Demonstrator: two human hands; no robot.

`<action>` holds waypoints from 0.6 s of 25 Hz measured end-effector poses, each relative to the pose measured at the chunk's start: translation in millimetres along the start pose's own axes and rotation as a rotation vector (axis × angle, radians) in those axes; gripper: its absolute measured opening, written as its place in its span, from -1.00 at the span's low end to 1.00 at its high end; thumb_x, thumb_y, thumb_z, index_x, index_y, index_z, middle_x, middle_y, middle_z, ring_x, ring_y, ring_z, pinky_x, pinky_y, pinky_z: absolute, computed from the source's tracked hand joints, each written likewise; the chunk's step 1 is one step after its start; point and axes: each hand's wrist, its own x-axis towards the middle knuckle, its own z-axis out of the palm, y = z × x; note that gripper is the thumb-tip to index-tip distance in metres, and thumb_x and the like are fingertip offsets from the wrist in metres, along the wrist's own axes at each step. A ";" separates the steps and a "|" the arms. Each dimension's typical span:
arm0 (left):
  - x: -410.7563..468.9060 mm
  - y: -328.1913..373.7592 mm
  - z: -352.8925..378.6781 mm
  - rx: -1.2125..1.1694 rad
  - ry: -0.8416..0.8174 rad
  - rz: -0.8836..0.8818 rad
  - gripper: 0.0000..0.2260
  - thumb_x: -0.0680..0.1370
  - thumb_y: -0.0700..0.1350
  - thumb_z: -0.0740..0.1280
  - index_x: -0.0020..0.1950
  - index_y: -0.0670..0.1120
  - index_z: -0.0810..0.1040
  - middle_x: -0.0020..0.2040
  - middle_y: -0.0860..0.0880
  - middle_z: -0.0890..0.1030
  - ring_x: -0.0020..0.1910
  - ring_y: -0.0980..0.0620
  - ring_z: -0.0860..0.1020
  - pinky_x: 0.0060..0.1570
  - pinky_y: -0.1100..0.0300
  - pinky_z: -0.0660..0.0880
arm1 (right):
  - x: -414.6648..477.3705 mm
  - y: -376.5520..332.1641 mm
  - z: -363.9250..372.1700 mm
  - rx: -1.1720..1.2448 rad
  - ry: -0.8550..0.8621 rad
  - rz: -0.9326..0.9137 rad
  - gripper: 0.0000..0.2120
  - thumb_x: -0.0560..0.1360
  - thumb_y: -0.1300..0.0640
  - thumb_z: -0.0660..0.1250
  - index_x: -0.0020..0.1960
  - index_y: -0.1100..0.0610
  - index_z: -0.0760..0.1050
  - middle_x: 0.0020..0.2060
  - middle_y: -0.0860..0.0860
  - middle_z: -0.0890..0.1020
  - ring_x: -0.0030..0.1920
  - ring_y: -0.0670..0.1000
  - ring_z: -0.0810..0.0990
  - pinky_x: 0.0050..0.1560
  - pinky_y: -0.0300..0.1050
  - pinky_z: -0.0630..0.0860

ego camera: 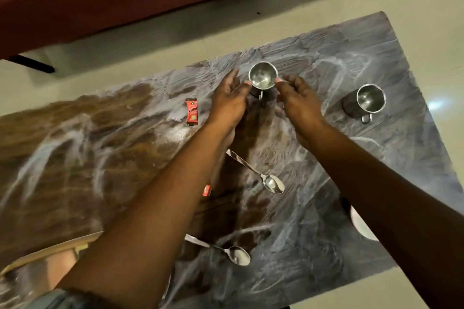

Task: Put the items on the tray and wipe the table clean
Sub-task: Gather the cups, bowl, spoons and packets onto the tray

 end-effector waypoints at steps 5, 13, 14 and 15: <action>29.3 -14.6 21.5 -0.067 -0.011 -0.052 -0.61 0.74 -0.23 0.25 0.58 -0.07 0.49 0.48 -0.14 0.60 0.46 -0.15 0.57 0.49 -0.14 0.49 | 11.9 6.0 16.9 0.041 -0.065 -0.014 -0.70 0.75 0.13 0.25 0.44 0.05 0.57 0.25 0.00 0.73 0.25 -0.06 0.71 0.16 -0.15 0.69; -47.7 -24.7 -73.1 -0.289 0.193 0.154 -0.64 0.71 -0.24 0.33 0.52 -0.12 0.57 0.39 -0.08 0.69 0.35 -0.03 0.66 0.40 -0.07 0.58 | -83.4 10.5 90.8 0.160 -0.076 -0.139 -0.76 0.71 0.08 0.34 0.31 0.05 0.69 0.14 0.01 0.79 0.15 0.01 0.76 0.01 -0.18 0.69; -68.5 -31.0 -98.2 -0.315 0.226 0.184 -0.65 0.70 -0.24 0.34 0.50 -0.12 0.59 0.31 -0.03 0.73 0.29 0.03 0.69 0.38 -0.03 0.60 | -104.1 16.4 108.9 0.161 -0.095 -0.143 -0.75 0.70 0.08 0.36 0.32 0.06 0.68 0.15 0.01 0.79 0.18 0.02 0.76 0.01 -0.20 0.69; -89.1 -38.7 -121.5 -0.343 0.260 0.208 -0.65 0.70 -0.24 0.35 0.49 -0.13 0.60 0.25 0.00 0.76 0.24 0.07 0.71 0.36 0.01 0.61 | -124.2 24.0 126.4 0.168 -0.122 -0.141 -0.74 0.69 0.08 0.37 0.34 0.08 0.68 0.16 0.01 0.78 0.22 0.05 0.74 0.04 -0.18 0.69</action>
